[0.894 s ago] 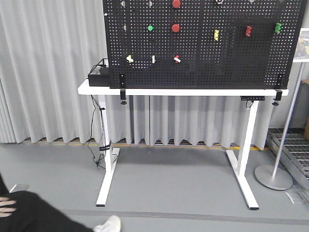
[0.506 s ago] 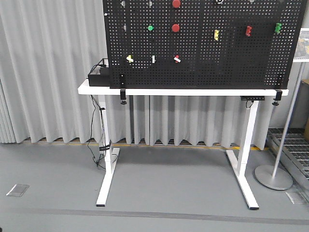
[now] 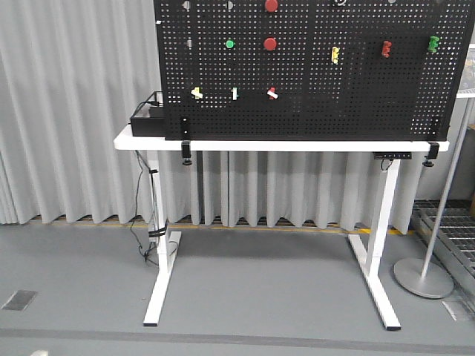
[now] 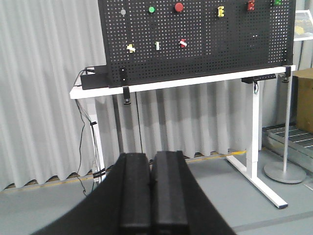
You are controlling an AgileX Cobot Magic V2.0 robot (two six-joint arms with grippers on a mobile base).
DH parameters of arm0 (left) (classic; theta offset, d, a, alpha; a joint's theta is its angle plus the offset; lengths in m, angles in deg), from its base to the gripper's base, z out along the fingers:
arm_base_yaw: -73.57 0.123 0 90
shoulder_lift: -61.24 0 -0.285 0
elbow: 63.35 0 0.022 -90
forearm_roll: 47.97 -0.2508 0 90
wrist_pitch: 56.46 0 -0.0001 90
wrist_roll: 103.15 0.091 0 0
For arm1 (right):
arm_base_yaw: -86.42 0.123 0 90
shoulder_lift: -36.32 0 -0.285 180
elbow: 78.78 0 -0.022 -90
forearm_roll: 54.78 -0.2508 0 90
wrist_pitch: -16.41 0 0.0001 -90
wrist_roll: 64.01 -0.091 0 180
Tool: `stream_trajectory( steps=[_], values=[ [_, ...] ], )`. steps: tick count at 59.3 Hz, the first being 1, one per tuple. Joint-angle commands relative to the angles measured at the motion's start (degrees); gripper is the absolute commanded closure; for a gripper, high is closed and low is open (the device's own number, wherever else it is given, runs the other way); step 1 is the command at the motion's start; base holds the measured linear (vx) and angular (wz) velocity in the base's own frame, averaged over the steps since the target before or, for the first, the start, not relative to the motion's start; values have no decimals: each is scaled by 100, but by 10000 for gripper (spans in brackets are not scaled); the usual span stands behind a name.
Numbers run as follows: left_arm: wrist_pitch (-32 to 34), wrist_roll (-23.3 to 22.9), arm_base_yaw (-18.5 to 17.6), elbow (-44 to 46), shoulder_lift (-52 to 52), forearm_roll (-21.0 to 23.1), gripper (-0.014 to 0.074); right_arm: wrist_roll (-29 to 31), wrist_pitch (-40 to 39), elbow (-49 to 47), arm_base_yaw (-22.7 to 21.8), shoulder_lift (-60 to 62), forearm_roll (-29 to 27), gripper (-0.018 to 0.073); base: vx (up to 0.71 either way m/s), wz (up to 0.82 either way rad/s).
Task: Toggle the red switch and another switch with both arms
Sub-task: 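Drive the base forward toward the black pegboard on the table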
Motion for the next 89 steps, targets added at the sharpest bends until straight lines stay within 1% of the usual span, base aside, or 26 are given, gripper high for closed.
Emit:
stream_trajectory(
  steps=[1, 26, 89],
  values=[
    [441, -67, 4, -105, 107, 17, 594, 40, -495, 30, -38, 59, 14, 566, 21, -7],
    [441, -67, 4, -105, 107, 17, 594, 40, -495, 30, -38, 59, 14, 566, 30, 4],
    [441, -67, 4, -105, 107, 17, 594, 40, -495, 30, -38, 59, 14, 566, 45, -3]
  ],
)
